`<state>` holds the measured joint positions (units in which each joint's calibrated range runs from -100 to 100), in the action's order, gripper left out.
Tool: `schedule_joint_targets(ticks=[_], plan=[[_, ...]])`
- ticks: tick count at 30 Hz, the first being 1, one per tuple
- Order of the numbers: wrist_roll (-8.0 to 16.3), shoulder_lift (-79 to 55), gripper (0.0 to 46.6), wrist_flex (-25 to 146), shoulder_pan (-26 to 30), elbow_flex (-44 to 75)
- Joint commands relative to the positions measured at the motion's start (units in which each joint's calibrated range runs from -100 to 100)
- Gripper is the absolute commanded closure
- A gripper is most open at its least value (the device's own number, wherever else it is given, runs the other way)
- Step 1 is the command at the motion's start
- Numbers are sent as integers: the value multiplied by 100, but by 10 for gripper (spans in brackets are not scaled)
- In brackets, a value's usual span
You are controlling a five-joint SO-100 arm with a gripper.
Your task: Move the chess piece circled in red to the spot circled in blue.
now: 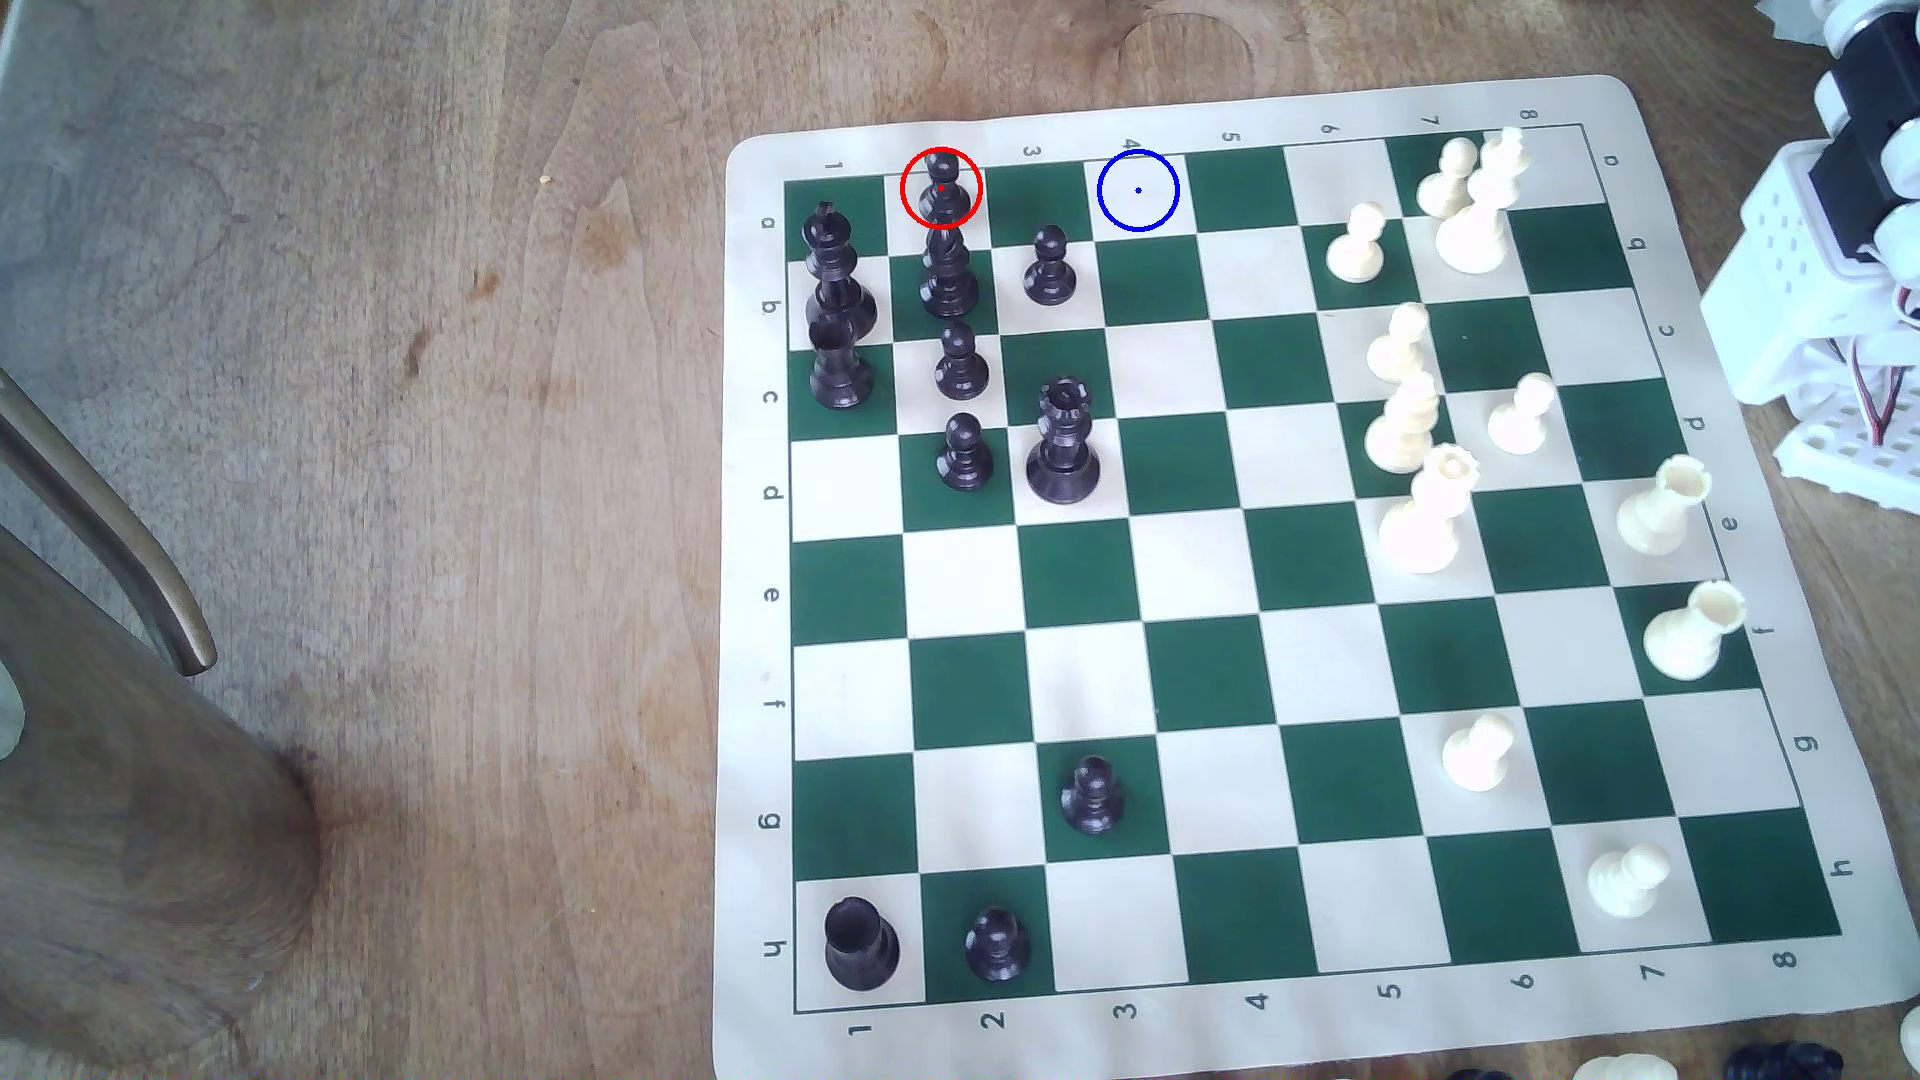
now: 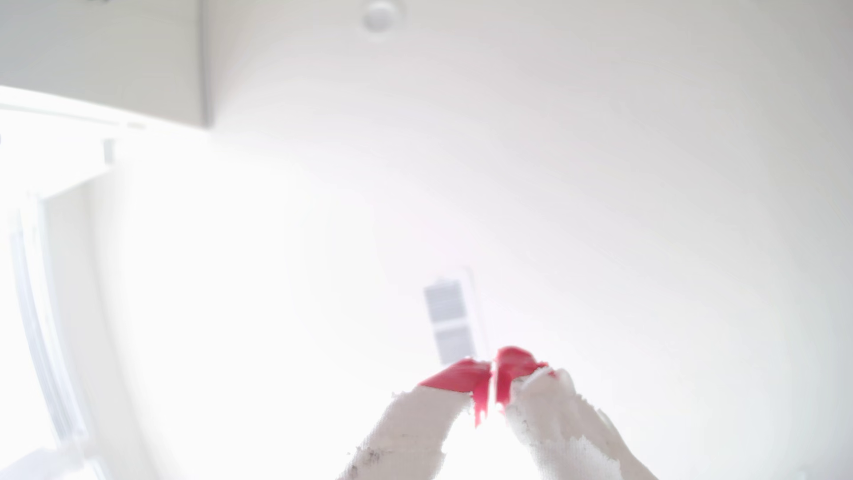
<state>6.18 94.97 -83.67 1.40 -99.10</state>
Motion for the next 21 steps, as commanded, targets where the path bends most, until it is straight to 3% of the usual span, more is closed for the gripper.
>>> schedule_joint_targets(ticks=[1, 18, 21], plan=[[-1104, 87, 464, -1609, -652, -81], [-1123, 87, 464, -1568, -652, -90], [-1114, 87, 464, -503, -629, -90]])
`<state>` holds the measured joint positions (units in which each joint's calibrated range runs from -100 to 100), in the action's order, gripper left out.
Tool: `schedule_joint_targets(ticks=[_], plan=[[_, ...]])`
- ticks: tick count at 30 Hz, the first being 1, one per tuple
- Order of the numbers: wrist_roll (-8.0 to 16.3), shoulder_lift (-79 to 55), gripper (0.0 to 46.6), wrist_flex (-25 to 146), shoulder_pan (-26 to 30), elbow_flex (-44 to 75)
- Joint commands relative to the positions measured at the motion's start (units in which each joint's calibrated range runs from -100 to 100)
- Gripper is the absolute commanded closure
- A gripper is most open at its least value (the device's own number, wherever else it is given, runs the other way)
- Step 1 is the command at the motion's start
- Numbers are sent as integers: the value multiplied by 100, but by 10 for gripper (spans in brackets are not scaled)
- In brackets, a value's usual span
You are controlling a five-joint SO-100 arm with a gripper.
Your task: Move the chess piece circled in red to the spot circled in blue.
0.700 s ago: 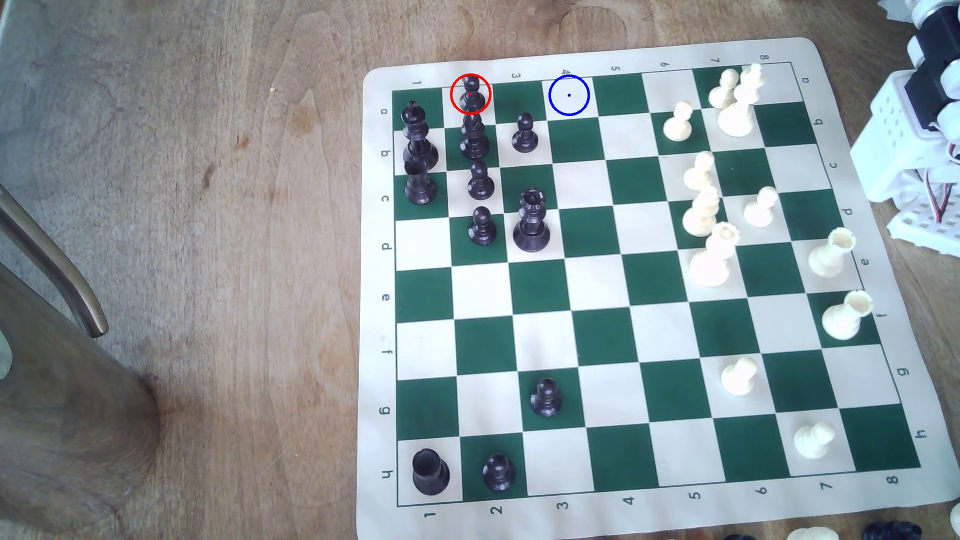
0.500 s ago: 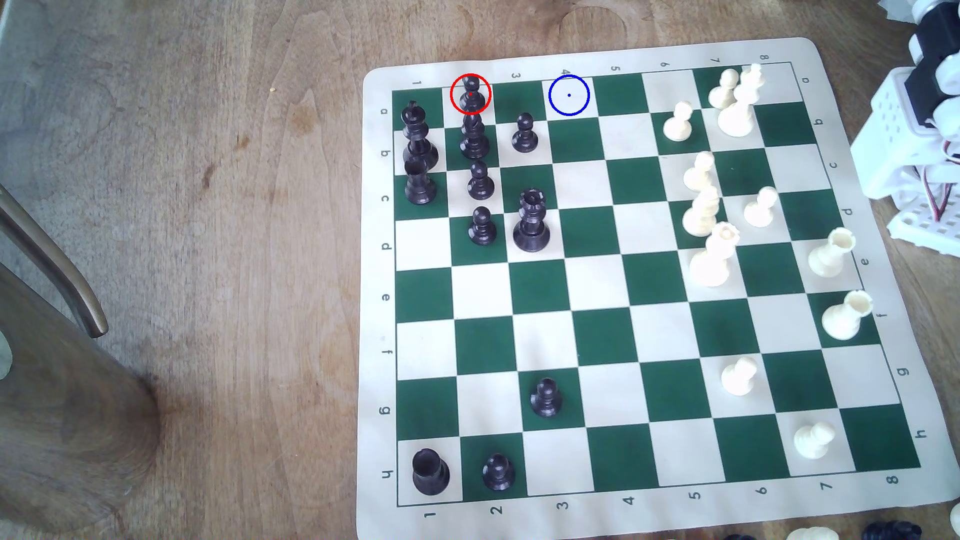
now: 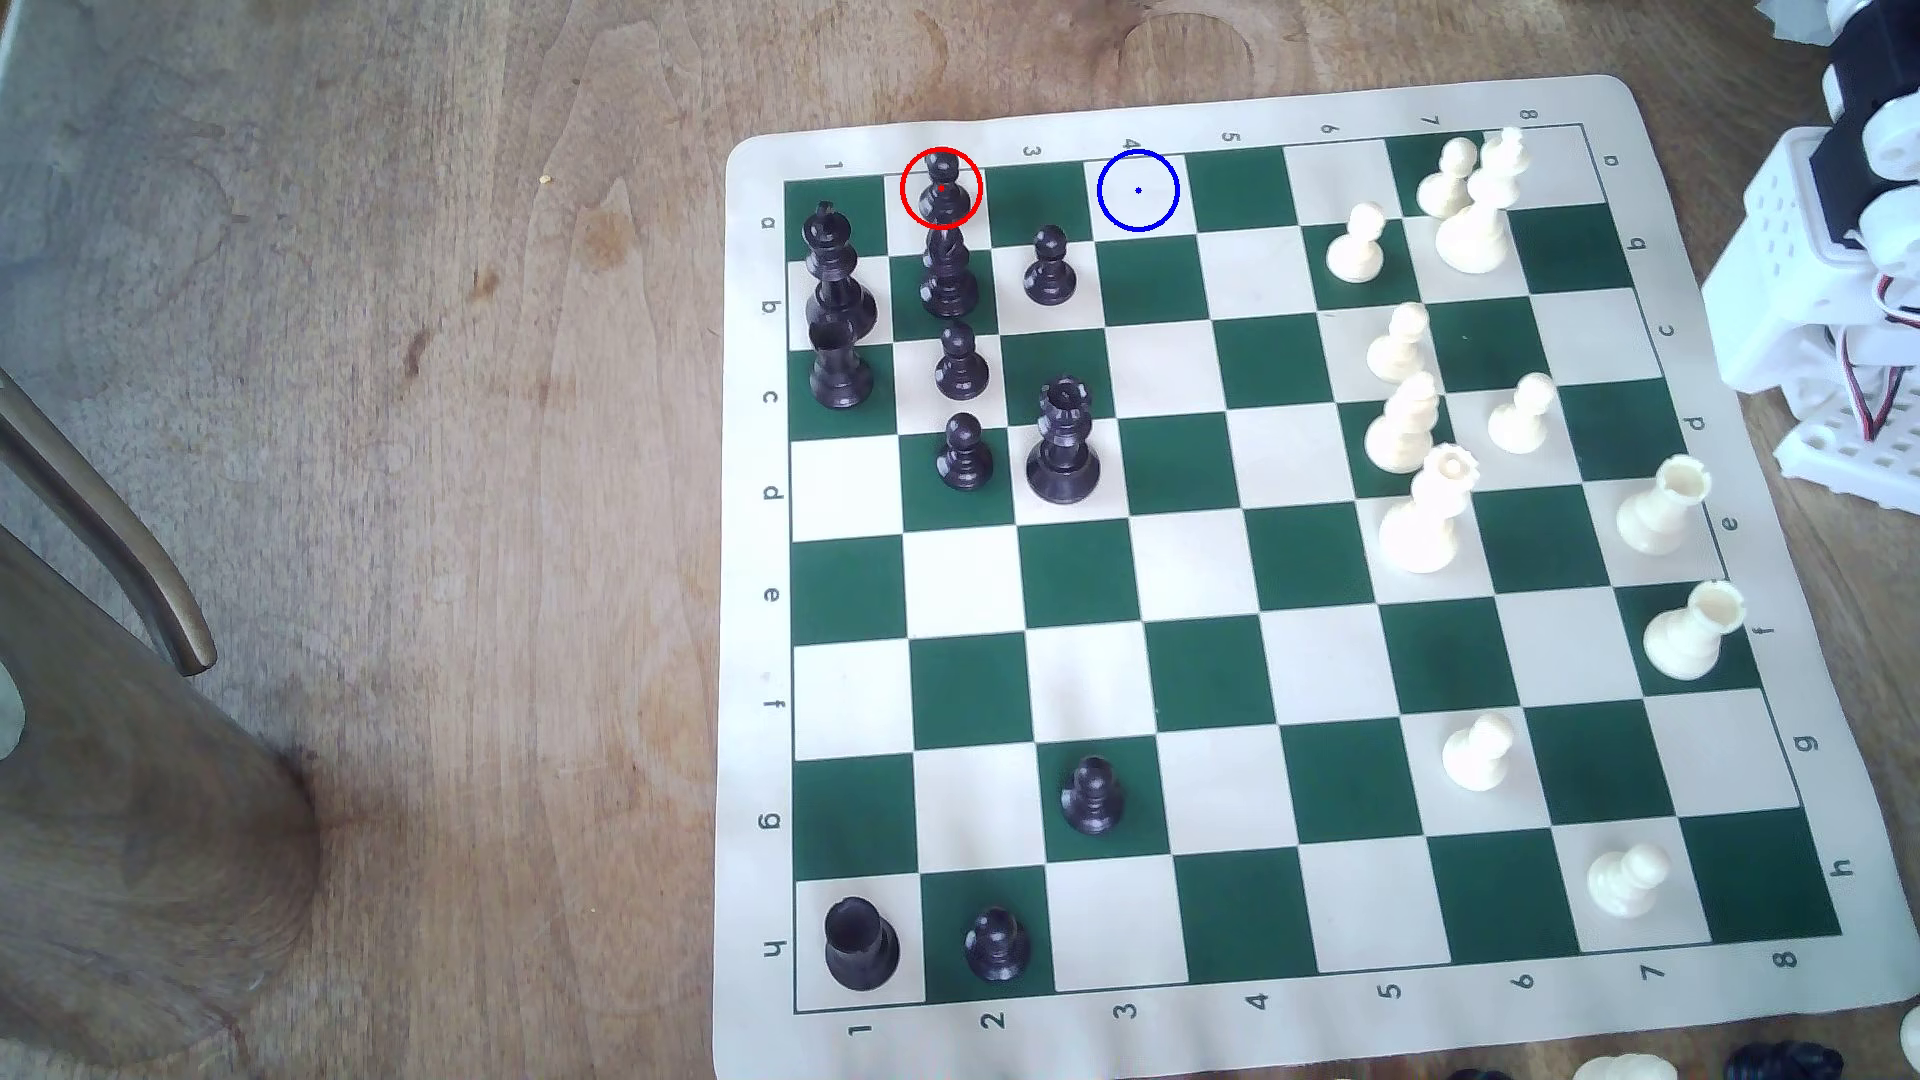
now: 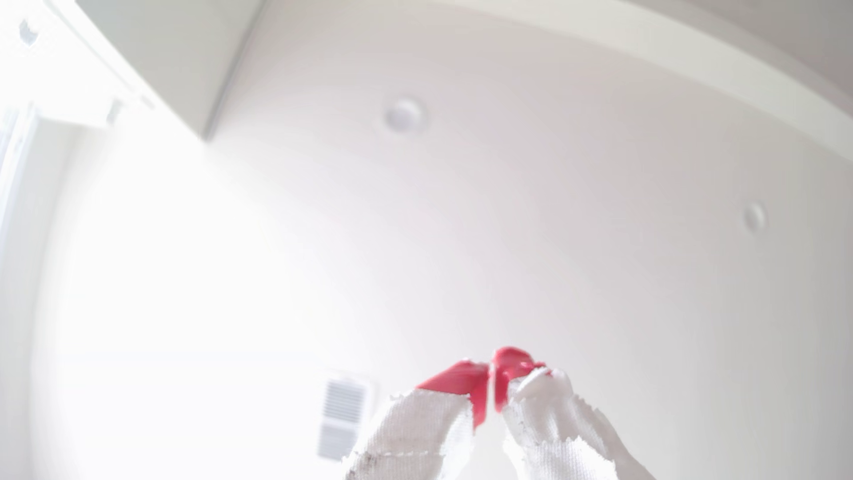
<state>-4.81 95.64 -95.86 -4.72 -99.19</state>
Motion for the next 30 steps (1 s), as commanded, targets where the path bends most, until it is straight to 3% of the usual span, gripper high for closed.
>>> schedule_joint_targets(ticks=[1, 6, 8, 9, 10, 15, 21, 27, 30], plan=[[29, 20, 464, 1330, 61, -81], [29, 20, 465, 4762, 273, -81], [-181, 20, 465, 5884, 226, -81], [-391, 20, 465, 6842, -103, -81], [-391, 20, 465, 7309, -220, -81], [-44, -269, 465, 8865, -283, 290], [151, -1602, 464, 10511, -604, 2031], [855, -3673, 452, 12288, -1135, 4687], [1006, -4462, 439, 12690, -1261, 5467]])
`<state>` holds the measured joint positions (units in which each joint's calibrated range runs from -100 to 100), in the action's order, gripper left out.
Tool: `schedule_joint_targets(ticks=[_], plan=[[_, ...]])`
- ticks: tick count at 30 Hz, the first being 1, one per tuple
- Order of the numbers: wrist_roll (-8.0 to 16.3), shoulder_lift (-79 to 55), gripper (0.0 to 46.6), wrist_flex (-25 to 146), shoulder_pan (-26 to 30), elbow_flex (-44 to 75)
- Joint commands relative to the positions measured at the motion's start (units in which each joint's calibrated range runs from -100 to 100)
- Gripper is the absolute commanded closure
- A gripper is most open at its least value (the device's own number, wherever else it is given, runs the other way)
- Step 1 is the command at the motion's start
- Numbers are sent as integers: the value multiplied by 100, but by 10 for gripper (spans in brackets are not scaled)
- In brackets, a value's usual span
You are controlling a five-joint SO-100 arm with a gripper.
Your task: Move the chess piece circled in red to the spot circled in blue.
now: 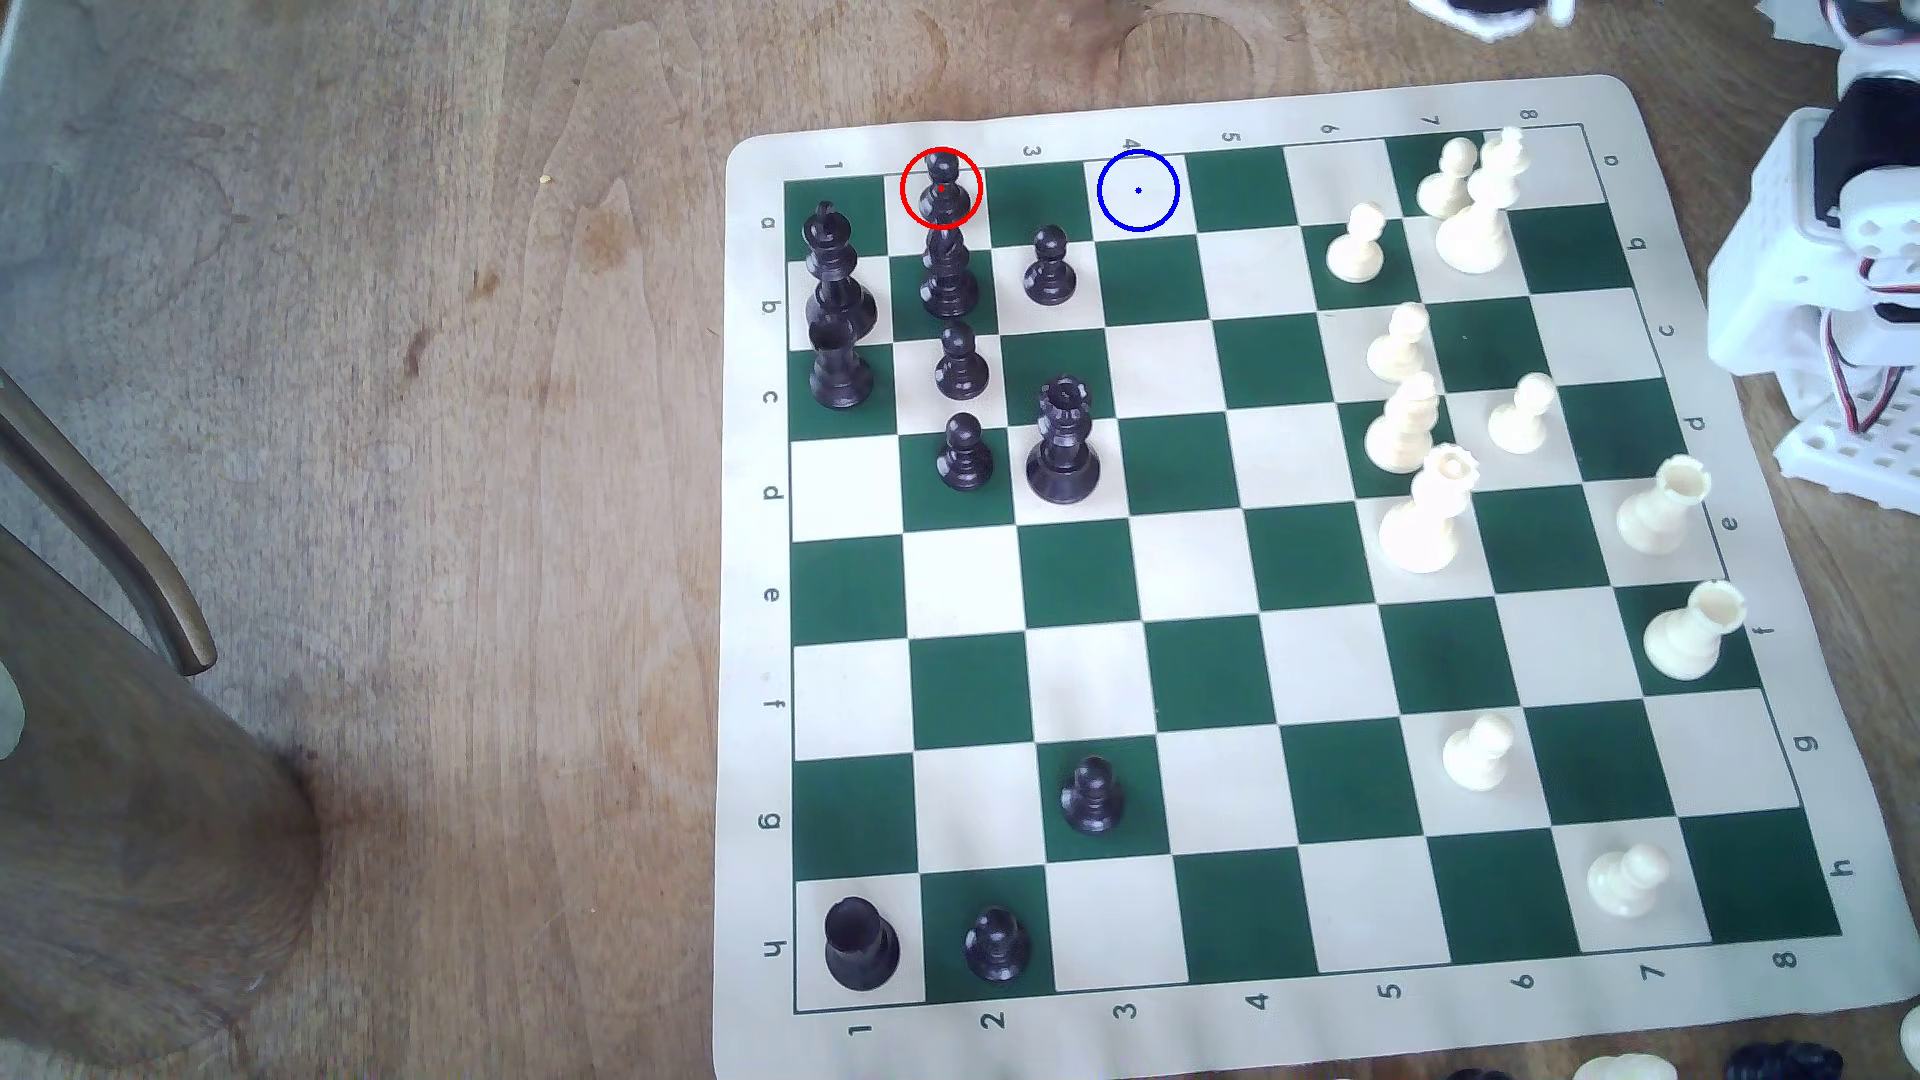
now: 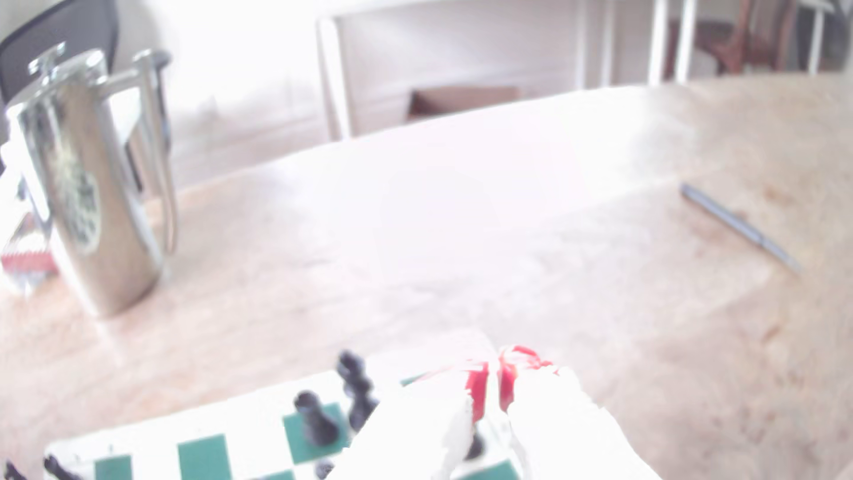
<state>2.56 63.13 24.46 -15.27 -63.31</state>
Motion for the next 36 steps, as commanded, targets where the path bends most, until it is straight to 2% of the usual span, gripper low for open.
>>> schedule_joint_targets(ticks=[1, 3, 5, 10, 14, 25, 36], plan=[[317, -1738, 427, 920, -253, 2305], [352, -2222, 423, 1133, -253, 2704], [513, -2977, 420, 1731, -167, 3611], [913, -4166, 362, 2713, 99, 5270], [943, -4947, 358, 2910, 169, 5914], [899, -6144, 329, 2771, 21, 6032], [928, -6704, 327, 2230, 99, 5760]])
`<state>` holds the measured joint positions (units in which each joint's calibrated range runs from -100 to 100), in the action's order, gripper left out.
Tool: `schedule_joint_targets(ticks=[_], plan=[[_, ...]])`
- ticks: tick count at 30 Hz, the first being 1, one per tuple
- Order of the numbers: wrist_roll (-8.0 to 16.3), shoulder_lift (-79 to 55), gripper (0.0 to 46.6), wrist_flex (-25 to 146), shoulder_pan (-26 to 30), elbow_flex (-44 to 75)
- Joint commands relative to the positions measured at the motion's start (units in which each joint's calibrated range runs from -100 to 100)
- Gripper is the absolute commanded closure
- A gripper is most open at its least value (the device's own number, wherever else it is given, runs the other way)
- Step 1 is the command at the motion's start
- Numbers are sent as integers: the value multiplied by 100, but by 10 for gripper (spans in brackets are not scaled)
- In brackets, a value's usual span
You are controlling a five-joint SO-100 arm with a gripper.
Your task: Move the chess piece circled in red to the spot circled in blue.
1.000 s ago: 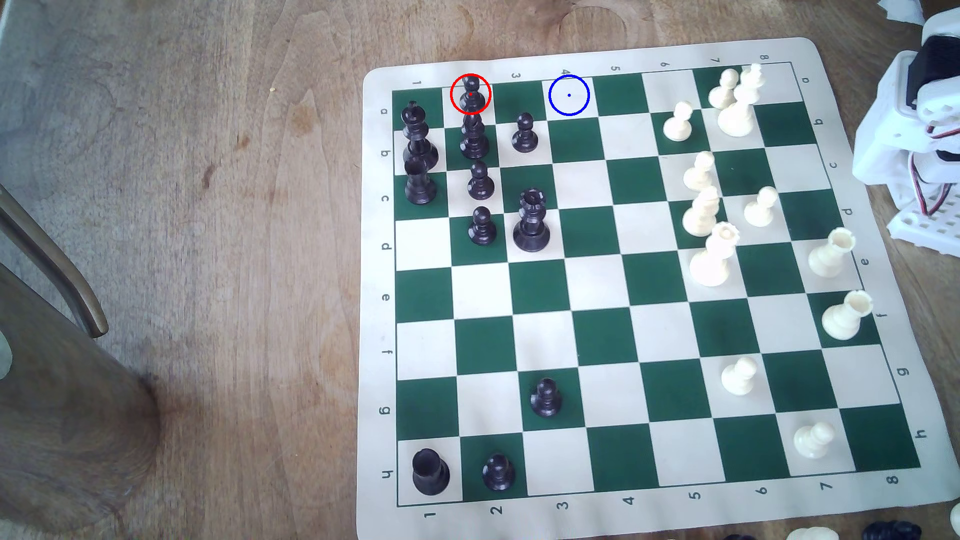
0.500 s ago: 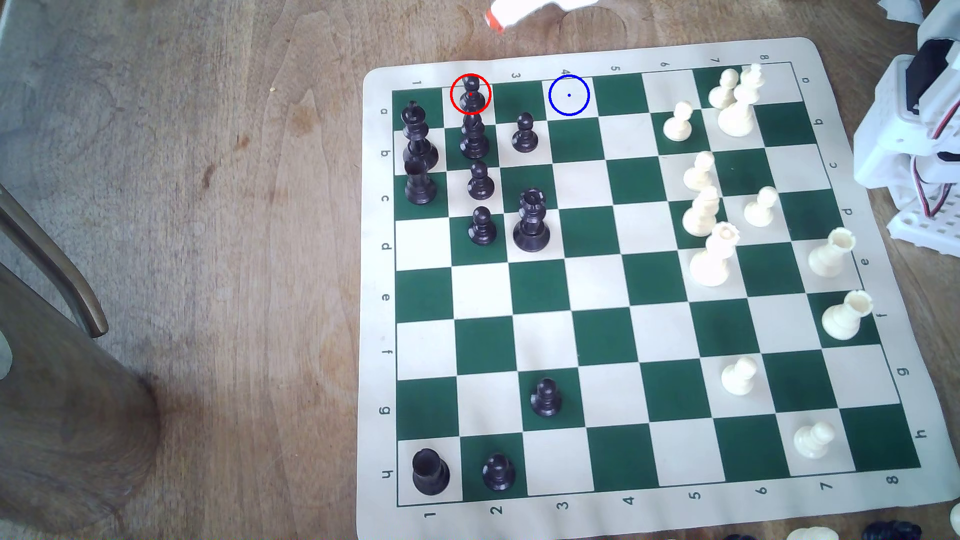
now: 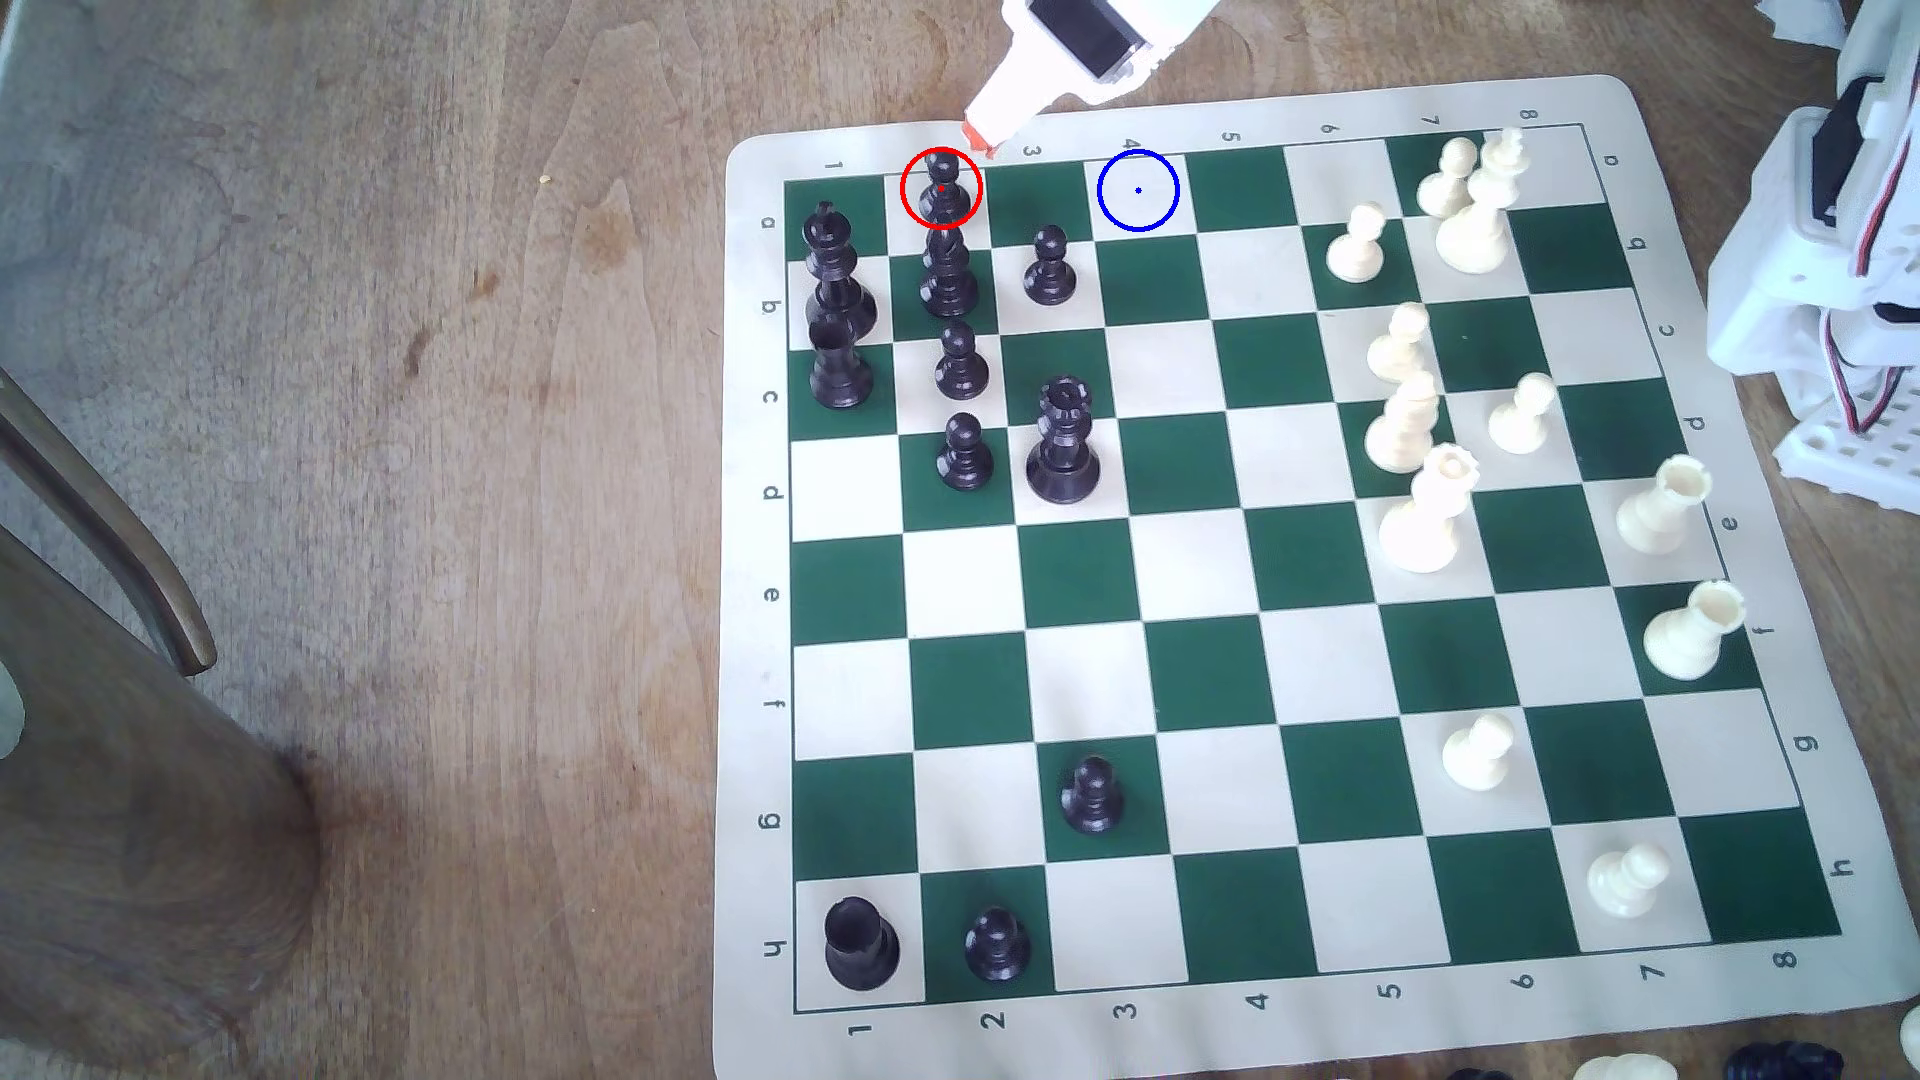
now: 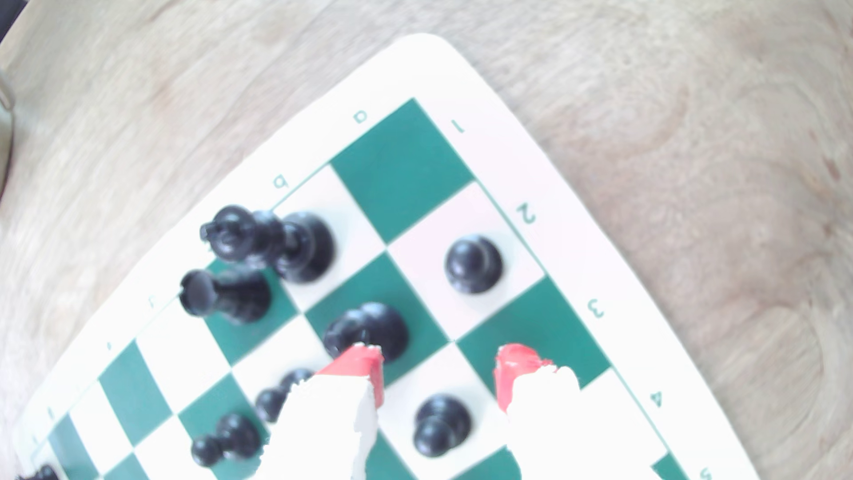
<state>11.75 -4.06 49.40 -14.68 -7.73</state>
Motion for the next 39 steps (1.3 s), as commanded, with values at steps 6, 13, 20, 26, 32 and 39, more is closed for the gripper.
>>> schedule_joint_targets(ticks=[6, 13, 20, 26, 32, 39], plan=[[10, -315, 323, -632, 1, 202], [-24, -510, 320, -919, -132, 174], [-15, -833, 316, -1214, -195, 156], [15, -842, 318, -1533, -85, 29], [-15, -943, 320, -1754, -69, -25], [-24, -1232, 321, -1869, -22, 20]])
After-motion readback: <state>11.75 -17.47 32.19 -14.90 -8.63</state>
